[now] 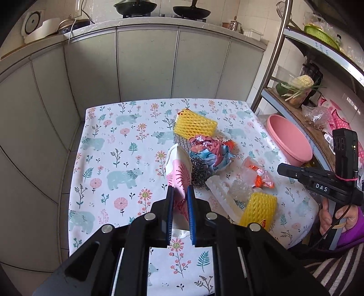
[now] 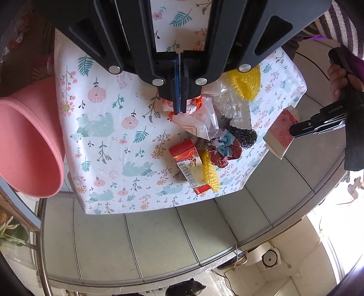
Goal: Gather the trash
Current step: 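Grasp the clear plastic bag with orange wrapper using the right gripper, then carry the paper cup and plastic bag to the pink bucket and release both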
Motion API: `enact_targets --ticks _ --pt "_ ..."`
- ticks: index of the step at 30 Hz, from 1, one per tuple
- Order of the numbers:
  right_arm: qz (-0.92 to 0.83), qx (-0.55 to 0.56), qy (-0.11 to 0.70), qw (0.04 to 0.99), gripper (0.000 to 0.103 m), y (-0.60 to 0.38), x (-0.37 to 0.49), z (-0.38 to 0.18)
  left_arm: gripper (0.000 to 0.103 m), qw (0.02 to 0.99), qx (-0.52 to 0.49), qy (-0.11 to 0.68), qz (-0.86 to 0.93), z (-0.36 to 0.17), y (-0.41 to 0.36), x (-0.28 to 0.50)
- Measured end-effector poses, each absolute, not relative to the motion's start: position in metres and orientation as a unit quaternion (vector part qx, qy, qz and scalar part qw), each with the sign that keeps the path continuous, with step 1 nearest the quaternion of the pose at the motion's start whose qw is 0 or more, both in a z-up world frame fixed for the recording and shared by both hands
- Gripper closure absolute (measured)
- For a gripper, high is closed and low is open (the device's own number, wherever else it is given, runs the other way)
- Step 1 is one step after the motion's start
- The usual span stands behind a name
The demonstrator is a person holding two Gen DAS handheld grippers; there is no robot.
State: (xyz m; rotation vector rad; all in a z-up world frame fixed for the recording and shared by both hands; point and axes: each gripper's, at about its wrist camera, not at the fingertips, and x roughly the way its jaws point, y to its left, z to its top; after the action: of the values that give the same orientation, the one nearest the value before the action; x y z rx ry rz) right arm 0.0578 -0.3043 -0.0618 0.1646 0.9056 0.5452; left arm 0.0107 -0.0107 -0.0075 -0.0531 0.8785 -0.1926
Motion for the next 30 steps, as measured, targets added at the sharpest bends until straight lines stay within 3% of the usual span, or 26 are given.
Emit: enact_targets --ticks 3,6,14,20,23,30 --pt "0.263 0.088 0.442 0.853 0.063 -0.305 0.062 -0.064 0.092 0.9 -0.03 0.424 -0.098 -0.008 -0.01 0.011" --pt "0.264 0.081 0.45 0.849 0.058 -0.299 0.067 -0.065 0.092 0.898 -0.032 0.427 -0.103 -0.011 -0.01 0.015" --pt "0.268 0.081 0.493 0.823 0.058 -0.282 0.08 -0.092 0.092 0.894 -0.043 0.431 -0.11 -0.017 -0.007 0.017" --pt "0.279 0.085 0.477 0.829 0.07 -0.279 0.074 -0.089 0.092 0.896 -0.049 0.428 -0.106 -0.018 -0.003 0.018" --pt "0.274 0.09 0.462 0.839 0.087 -0.285 0.07 -0.082 0.092 0.899 -0.052 0.423 -0.104 -0.015 -0.002 0.018" --pt "0.261 0.102 0.43 0.858 0.09 -0.302 0.064 -0.067 0.093 0.907 -0.048 0.404 -0.109 -0.004 -0.006 0.014"
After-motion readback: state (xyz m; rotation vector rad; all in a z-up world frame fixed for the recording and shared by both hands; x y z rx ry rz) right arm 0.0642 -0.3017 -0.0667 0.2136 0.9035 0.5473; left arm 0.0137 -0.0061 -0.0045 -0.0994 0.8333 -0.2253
